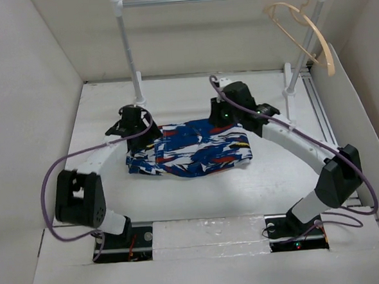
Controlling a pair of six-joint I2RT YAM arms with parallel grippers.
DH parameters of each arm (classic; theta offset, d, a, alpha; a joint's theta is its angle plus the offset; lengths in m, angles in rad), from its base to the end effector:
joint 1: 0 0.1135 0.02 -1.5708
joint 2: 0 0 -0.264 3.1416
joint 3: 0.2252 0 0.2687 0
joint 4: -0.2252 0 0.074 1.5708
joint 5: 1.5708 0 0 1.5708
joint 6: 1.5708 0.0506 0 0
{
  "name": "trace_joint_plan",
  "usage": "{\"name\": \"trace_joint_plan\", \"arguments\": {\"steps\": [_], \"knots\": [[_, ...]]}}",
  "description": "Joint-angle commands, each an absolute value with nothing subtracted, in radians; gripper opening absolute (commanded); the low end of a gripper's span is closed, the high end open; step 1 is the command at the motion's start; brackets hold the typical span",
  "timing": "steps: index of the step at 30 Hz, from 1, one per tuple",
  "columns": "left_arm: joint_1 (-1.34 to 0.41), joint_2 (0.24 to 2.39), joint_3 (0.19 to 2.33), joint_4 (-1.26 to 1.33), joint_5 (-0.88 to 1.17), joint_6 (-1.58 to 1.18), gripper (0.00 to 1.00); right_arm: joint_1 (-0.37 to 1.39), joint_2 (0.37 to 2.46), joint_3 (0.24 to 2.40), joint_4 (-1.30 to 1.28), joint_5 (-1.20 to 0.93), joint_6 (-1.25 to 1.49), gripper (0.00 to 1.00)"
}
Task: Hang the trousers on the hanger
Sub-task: Fold the trousers at the center of the board.
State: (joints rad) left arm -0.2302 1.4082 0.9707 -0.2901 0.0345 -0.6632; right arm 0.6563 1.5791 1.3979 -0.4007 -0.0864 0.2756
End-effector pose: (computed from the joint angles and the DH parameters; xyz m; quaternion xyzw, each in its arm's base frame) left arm 0.3238 -0.0777 0.2346 -0.1891 0.8925 -0.1910 0.3622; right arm 0.3099 0.2442 0.3209 -0.1865 0.8596 0.2470 0.4065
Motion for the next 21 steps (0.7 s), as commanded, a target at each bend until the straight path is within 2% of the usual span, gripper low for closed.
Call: {"name": "trace_joint_plan", "arguments": {"steps": [1, 3, 6, 11, 13, 16, 17, 21], "knots": [[-0.213, 1.486, 0.942, -0.233, 0.086, -0.678, 0.76, 0.583, 1.528, 1.235, -0.42, -0.052, 0.244, 0.22], [-0.167, 1.523, 0.907, -0.221, 0.097, -0.67, 0.76, 0.52, 1.484, 1.148, -0.439, -0.032, 0.245, 0.49], [-0.118, 1.555, 0.868, -0.25, 0.094, -0.654, 0.76, 0.463, 1.43, 1.031, -0.445, -0.006, 0.27, 0.59], [-0.097, 1.542, 0.79, -0.273, 0.101, -0.647, 0.76, 0.359, 1.419, 0.876, -0.353, -0.02, 0.322, 0.59], [-0.097, 1.529, 0.773, -0.282, 0.098, -0.641, 0.76, 0.336, 1.486, 0.861, -0.327, -0.073, 0.313, 0.54], [-0.097, 1.506, 0.764, -0.31, 0.039, -0.626, 0.76, 0.374, 1.566, 0.867, -0.339, -0.107, 0.317, 0.38], [-0.097, 1.488, 0.772, -0.331, -0.044, -0.621, 0.76, 0.405, 1.568, 0.848, -0.341, -0.097, 0.336, 0.37], [-0.058, 1.421, 0.785, -0.367, -0.124, -0.597, 0.76, 0.437, 1.513, 0.786, -0.327, -0.092, 0.376, 0.3]]}}
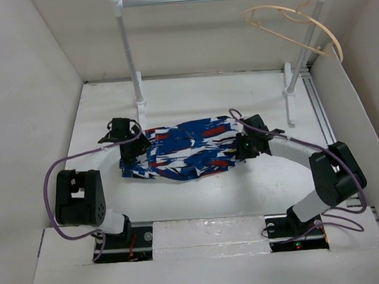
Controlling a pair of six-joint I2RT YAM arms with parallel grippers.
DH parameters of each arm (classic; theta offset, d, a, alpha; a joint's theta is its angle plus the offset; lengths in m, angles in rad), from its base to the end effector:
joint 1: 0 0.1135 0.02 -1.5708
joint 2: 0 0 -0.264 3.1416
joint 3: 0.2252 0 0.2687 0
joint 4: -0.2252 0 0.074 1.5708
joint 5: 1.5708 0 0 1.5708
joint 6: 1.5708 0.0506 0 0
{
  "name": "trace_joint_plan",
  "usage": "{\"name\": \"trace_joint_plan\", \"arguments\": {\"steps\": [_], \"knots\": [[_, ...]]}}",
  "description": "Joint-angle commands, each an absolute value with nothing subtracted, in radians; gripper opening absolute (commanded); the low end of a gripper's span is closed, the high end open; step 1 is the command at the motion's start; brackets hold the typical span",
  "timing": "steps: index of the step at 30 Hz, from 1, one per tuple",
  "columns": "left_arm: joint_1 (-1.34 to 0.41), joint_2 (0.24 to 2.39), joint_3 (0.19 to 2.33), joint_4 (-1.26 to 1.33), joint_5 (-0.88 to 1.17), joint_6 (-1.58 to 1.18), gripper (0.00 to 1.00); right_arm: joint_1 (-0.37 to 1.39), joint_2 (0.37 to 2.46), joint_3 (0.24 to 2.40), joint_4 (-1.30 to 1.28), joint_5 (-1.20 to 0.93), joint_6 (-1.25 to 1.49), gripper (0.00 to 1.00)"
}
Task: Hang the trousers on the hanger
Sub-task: Fold the trousers at the center of the board, then pick up the hanger from the clothesline.
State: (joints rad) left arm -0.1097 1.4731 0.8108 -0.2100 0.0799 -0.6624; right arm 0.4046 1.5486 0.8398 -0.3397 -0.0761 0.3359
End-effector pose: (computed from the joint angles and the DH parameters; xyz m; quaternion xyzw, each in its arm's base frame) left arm 0.3154 -0.0388 0.1672 -0.2430 0.9070 -0.1635 0.3026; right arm 0.2872 0.1272 0.1446 -0.0430 0.9645 0.1276 0.2272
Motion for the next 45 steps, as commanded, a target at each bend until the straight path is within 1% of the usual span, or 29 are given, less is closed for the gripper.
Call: {"name": "trace_joint_plan", "arguments": {"steps": [1, 2, 5, 6, 8, 9, 11, 12, 13, 14, 15, 16, 17, 18, 19, 20, 21, 23, 25, 26, 27, 29, 32, 33, 35, 38, 39, 43, 45], "knots": [[-0.043, 1.407, 0.791, -0.373, -0.136, -0.588, 0.76, 0.448, 1.494, 0.772, -0.331, -0.094, 0.385, 0.3], [-0.008, 1.395, 0.802, -0.377, -0.155, -0.569, 0.76, 0.457, 1.479, 0.759, -0.342, -0.095, 0.385, 0.31], [0.008, 1.37, 0.86, -0.409, -0.158, -0.555, 0.77, 0.482, 1.418, 0.808, -0.425, -0.086, 0.351, 0.62], [0.008, 1.362, 0.876, -0.417, -0.15, -0.548, 0.77, 0.482, 1.392, 0.836, -0.457, -0.054, 0.336, 0.79], [-0.029, 1.348, 0.925, -0.417, -0.115, -0.546, 0.74, 0.492, 1.365, 0.909, -0.55, -0.034, 0.278, 0.91], [-0.069, 1.326, 0.942, -0.413, -0.103, -0.542, 0.72, 0.48, 1.35, 1.002, -0.605, -0.029, 0.255, 0.96], [-0.106, 1.307, 1.001, -0.391, -0.056, -0.537, 0.54, 0.46, 1.344, 1.109, -0.646, -0.034, 0.186, 0.98], [-0.129, 1.293, 1.021, -0.381, -0.043, -0.535, 0.45, 0.434, 1.342, 1.217, -0.656, -0.055, 0.158, 0.98], [-0.182, 1.293, 1.041, -0.367, -0.034, -0.532, 0.2, 0.417, 1.345, 1.273, -0.661, -0.08, 0.097, 0.98], [-0.214, 1.293, 1.09, -0.364, -0.031, -0.535, 0.09, 0.399, 1.35, 1.329, -0.658, -0.109, 0.066, 0.96], [-0.247, 1.304, 1.113, -0.364, -0.029, -0.535, 0.0, 0.381, 1.357, 1.388, -0.658, -0.168, 0.031, 0.85], [-0.32, 1.313, 1.135, -0.359, -0.025, -0.531, 0.0, 0.336, 1.373, 1.501, -0.649, -0.19, -0.042, 0.74], [-0.362, 1.322, 1.167, -0.351, -0.02, -0.526, 0.0, 0.309, 1.384, 1.55, -0.634, -0.205, -0.06, 0.34], [-0.403, 1.35, 1.178, -0.341, -0.017, -0.523, 0.0, 0.276, 1.394, 1.601, -0.629, -0.222, -0.07, 0.13], [-0.446, 1.367, 1.187, -0.318, -0.015, -0.52, 0.0, 0.19, 1.41, 1.711, -0.626, -0.245, -0.092, 0.0], [-0.519, 1.387, 1.206, -0.311, -0.009, -0.519, 0.0, 0.137, 1.446, 1.764, -0.614, -0.28, -0.103, 0.0], [-0.567, 1.443, 1.218, -0.305, 0.027, -0.532, 0.0, 0.032, 1.488, 1.872, -0.6, -0.407, -0.098, 0.0], [-0.609, 1.456, 1.213, -0.298, 0.043, -0.543, 0.0, -0.062, 1.526, 1.98, -0.589, -0.432, -0.098, 0.0], [-0.643, 1.463, 1.192, -0.267, 0.044, -0.554, 0.0, -0.139, 1.575, 2.083, -0.595, -0.462, -0.092, 0.21], [-0.655, 1.457, 1.166, -0.253, 0.048, -0.558, 0.0, -0.203, 1.632, 2.173, -0.604, -0.465, -0.094, 0.58], [-0.679, 1.441, 1.149, -0.221, 0.049, -0.558, 0.0, -0.231, 1.661, 2.21, -0.617, -0.492, -0.094, 0.71], [-0.692, 1.422, 1.115, -0.196, 0.058, -0.552, 0.0, -0.308, 1.716, 2.308, -0.643, -0.524, -0.089, 0.9], [-0.692, 1.417, 1.112, -0.204, 0.054, -0.534, 0.0, -0.377, 1.793, 2.339, -0.643, -0.604, -0.086, 0.96], [-0.692, 1.42, 1.111, -0.212, 0.054, -0.522, 0.0, -0.415, 1.839, 2.364, -0.656, -0.691, -0.081, 0.96], [-0.692, 1.424, 1.101, -0.213, 0.052, -0.515, 0.0, -0.426, 1.885, 2.396, -0.698, -0.747, -0.086, 0.97], [-0.692, 1.43, 1.086, -0.21, 0.061, -0.514, 0.0, -0.426, 1.91, 2.404, -0.729, -0.712, -0.13, 0.99], [-0.692, 1.434, 1.083, -0.206, 0.067, -0.514, 0.0, -0.436, 1.913, 2.398, -0.71, -0.745, -0.129, 0.99], [-0.692, 1.454, 1.083, -0.209, 0.075, -0.512, 0.0, -0.433, 1.96, 2.395, -0.687, -0.825, -0.101, 0.97], [-0.692, 1.463, 1.092, -0.212, 0.077, -0.514, 0.0, -0.413, 1.967, 2.382, -0.686, -0.807, -0.104, 0.91]]}}
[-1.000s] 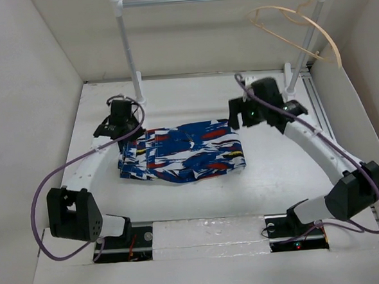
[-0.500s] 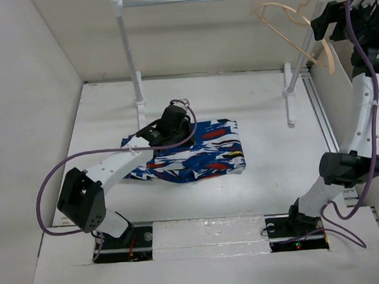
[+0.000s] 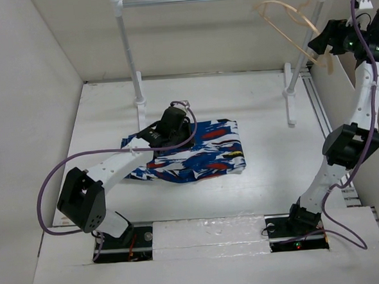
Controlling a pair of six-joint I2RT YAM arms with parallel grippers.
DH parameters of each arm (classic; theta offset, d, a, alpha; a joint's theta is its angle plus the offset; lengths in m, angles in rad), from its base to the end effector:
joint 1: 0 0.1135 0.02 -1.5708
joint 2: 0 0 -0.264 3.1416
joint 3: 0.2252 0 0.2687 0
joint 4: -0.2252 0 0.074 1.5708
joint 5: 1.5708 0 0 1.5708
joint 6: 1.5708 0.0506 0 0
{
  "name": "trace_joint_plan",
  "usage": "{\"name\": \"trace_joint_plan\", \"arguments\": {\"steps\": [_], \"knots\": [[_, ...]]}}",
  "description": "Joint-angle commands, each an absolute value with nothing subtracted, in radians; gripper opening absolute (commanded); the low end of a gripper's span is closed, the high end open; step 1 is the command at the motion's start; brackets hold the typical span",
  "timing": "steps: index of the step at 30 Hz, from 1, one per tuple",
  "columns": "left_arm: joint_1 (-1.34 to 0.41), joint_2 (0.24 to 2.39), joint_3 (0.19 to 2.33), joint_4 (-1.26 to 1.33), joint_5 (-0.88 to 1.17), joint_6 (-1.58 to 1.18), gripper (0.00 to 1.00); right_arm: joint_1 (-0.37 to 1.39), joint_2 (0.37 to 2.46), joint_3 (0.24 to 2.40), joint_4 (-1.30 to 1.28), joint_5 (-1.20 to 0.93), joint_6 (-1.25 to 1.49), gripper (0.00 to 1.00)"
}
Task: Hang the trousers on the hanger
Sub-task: Pick up the hanger from the clothesline.
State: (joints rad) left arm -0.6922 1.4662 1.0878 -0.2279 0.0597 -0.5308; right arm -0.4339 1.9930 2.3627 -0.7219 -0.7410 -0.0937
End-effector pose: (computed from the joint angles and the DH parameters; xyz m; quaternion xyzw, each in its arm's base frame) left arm 0.2755 -0.2323 0.2641 0.0852 0.8816 -0.2878 0.3644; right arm 0.4274 -0.1604 0.4665 -0.0748 0.7885 0.1475 0.5924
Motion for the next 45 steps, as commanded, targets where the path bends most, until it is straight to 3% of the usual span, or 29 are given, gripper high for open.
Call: {"name": "trace_joint_plan", "arguments": {"steps": [1, 2, 5, 11, 18, 21, 22, 23, 24, 28, 31, 36, 45], "knots": [[-0.692, 1.466, 1.101, -0.216, 0.072, -0.512, 0.0, -0.391, 1.967, 2.376, -0.686, -0.805, -0.112, 0.88], [-0.692, 1.468, 1.104, -0.218, 0.069, -0.514, 0.0, -0.382, 1.964, 2.367, -0.686, -0.799, -0.117, 0.76], [-0.692, 1.468, 1.111, -0.218, 0.069, -0.512, 0.0, -0.333, 1.93, 2.307, -0.651, -0.72, -0.135, 0.52], [-0.692, 1.468, 1.114, -0.225, 0.068, -0.514, 0.0, -0.241, 1.799, 2.203, -0.548, -0.505, -0.201, 0.26], [-0.692, 1.462, 1.12, -0.235, 0.055, -0.523, 0.0, -0.154, 1.691, 2.105, -0.433, -0.293, -0.239, 0.03], [-0.692, 1.456, 1.141, -0.242, 0.045, -0.526, 0.01, -0.112, 1.638, 2.051, -0.378, -0.217, -0.239, 0.0], [-0.692, 1.451, 1.188, -0.258, 0.032, -0.523, 0.11, -0.094, 1.619, 2.049, -0.377, -0.177, -0.245, 0.0], [-0.692, 1.451, 1.189, -0.265, 0.032, -0.523, 0.12, -0.094, 1.618, 2.049, -0.386, -0.176, -0.245, 0.0], [-0.692, 1.448, 1.212, -0.273, 0.029, -0.519, 0.23, -0.08, 1.617, 2.054, -0.402, -0.14, -0.248, 0.0], [-0.692, 1.437, 1.333, -0.287, 0.054, -0.514, 0.44, -0.057, 1.566, 1.978, -0.41, -0.103, -0.264, 0.0], [-0.692, 1.443, 1.415, -0.295, 0.089, -0.518, 0.48, -0.019, 1.488, 1.821, -0.324, -0.055, -0.265, 0.0], [-0.692, 1.482, 1.534, -0.313, 0.143, -0.517, 0.53, 0.009, 1.497, 1.746, -0.328, -0.009, -0.287, 0.0], [-0.692, 1.566, 1.709, -0.302, 0.256, -0.551, 0.61, 0.093, 1.306, 1.459, -0.184, 0.12, -0.305, 0.0]]}}
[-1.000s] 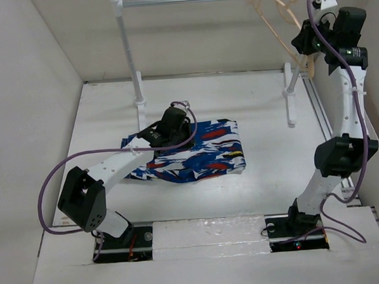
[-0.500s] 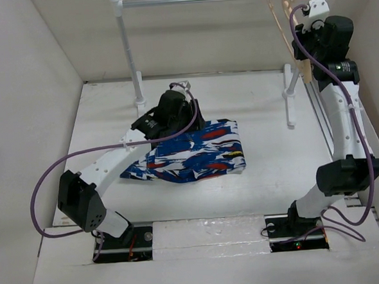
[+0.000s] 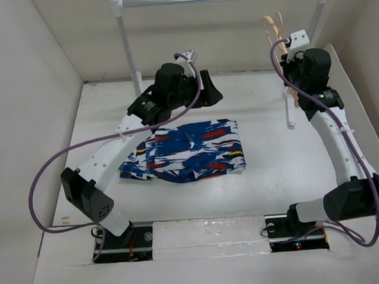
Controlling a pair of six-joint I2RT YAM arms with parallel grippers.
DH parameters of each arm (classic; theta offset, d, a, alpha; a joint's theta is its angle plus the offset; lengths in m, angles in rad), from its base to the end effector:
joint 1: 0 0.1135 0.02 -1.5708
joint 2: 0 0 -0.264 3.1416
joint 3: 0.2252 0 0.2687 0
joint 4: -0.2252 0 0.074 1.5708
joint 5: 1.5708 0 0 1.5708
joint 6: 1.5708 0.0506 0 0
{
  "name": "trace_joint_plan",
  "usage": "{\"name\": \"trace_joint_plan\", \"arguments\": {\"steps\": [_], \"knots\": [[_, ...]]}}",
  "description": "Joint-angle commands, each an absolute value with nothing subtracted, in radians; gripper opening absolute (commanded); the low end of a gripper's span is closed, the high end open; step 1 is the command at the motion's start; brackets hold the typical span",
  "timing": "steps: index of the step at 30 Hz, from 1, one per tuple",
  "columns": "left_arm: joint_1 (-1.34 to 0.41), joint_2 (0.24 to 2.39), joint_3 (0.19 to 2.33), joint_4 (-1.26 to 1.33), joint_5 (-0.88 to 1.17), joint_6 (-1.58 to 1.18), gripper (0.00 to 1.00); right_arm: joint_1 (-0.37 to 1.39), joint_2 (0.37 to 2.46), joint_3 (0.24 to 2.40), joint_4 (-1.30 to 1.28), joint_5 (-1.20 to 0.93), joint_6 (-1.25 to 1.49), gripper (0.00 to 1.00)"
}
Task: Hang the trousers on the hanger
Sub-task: Pick up the hanger from the clothesline.
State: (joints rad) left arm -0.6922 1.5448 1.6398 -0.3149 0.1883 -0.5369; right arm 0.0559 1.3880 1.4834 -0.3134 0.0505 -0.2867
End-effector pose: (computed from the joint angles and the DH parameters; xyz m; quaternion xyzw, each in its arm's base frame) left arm 0.2934 -0.2555 0.4350 0.1189 0.7701 -0.4189 0.4663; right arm 0.3482 0.0169 0.4308 -0.1173 0.7709 -0.0916 0.6194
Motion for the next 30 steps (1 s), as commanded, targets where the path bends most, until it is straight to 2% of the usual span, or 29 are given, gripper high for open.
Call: {"name": "trace_joint_plan", "arguments": {"steps": [1, 7, 15, 22, 30], "knots": [[-0.692, 1.586, 1.75, -0.301, 0.259, -0.554, 0.62, 0.122, 1.289, 1.425, -0.189, 0.129, -0.307, 0.0], [-0.747, 1.687, 1.91, -0.311, 0.226, -0.552, 0.67, 0.267, 1.141, 1.243, -0.224, 0.201, -0.279, 0.0], [-0.765, 1.761, 1.887, -0.17, 0.223, -0.643, 0.68, 0.428, 1.034, 1.046, -0.307, 0.206, -0.18, 0.0], [-0.796, 1.801, 1.861, -0.123, 0.147, -0.641, 0.68, 0.511, 1.014, 1.008, -0.363, 0.218, -0.121, 0.0], [-0.818, 1.827, 1.872, -0.134, 0.054, -0.667, 0.65, 0.58, 1.057, 1.009, -0.442, 0.33, -0.072, 0.0]]}}
